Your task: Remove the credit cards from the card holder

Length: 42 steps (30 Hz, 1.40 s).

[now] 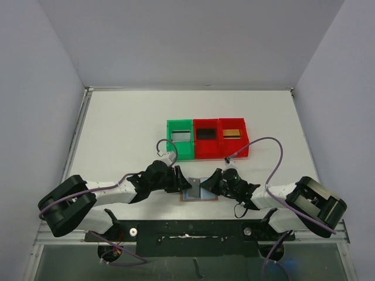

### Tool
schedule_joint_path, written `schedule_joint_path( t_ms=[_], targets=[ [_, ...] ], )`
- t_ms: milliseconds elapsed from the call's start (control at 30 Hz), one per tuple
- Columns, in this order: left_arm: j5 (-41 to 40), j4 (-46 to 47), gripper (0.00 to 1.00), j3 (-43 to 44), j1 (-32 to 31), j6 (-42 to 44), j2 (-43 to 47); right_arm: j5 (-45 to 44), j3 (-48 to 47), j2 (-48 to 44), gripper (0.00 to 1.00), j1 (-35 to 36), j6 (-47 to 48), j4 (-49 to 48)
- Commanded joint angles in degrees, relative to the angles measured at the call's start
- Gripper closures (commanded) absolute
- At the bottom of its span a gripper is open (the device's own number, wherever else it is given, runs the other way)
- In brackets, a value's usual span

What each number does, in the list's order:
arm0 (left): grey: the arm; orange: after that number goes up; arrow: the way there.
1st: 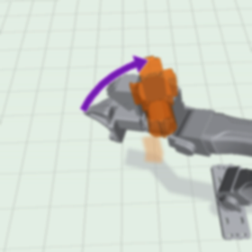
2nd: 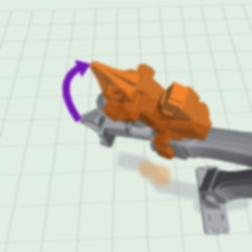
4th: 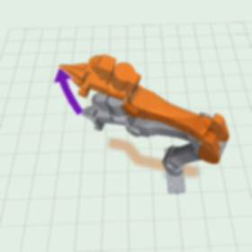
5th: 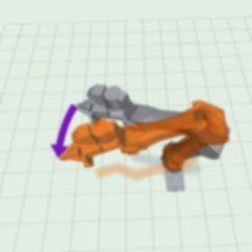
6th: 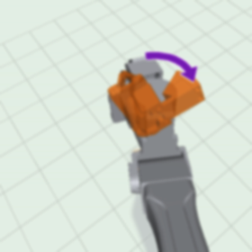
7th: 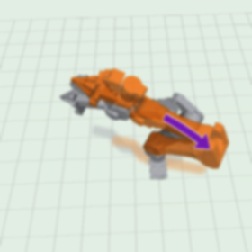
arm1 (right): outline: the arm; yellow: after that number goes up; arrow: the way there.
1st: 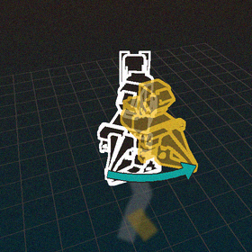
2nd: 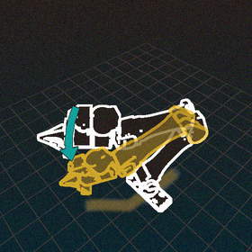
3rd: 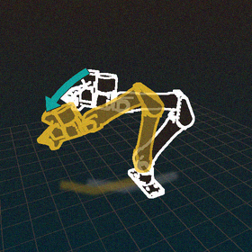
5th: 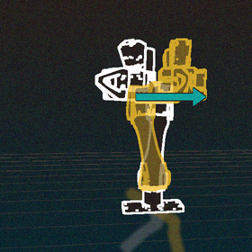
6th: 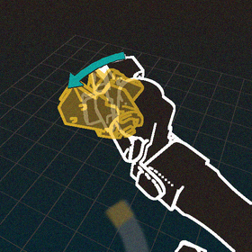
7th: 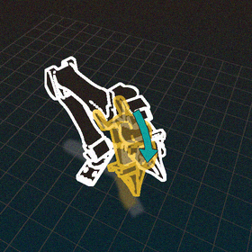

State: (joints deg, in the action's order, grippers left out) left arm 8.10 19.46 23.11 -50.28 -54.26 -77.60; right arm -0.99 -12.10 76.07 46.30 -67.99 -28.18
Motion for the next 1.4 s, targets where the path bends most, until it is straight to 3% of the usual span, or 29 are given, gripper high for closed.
schedule_joint_path(
  t_ms=[0, 267, 667, 767, 900, 1100, 1367],
  targets=[
    [-0.53, 5.56, 0.61, 0.8, -0.75, -0.76, -0.71, -2.28, 1.62, 1.77, 1.0, -0.77, 1.74, 4.35],
    [0.03, 8.29, 0.64, 0.28, -1.02, -2.0, -2.97, -1.93, 1.55, 2.58, 1.0, -0.82, 1.78, 3.93],
    [1.93, 9.89, 0.78, 1.36, -1.86, -2.0, -3.96, -0.76, -0.62, 2.25, 0.98, -1.22, 5.13, 6.46],
    [1.93, 9.22, 0.78, 1.33, -1.84, -2.08, -3.65, 0.72, -3.9, 0.04, 0.94, -1.37, 8.71, 9.16],
    [1.69, 8.95, 0.78, 1.1, -1.88, -1.99, -3.26, 2.3, -6.24, -4.32, 0.77, -1.39, 11.56, 10.64],
    [1.51, 8.73, 0.78, 1.48, -1.84, -1.93, -3.42, 0.38, -10.94, -7.67, 0.72, -1.33, 11.66, 17.78],
    [1.82, 9.05, 0.78, 1.56, -1.99, -2.82, -3.57, -4.23, -11.04, -13.77, 0.57, -1.58, 7.88, 26.99]
  ],
)
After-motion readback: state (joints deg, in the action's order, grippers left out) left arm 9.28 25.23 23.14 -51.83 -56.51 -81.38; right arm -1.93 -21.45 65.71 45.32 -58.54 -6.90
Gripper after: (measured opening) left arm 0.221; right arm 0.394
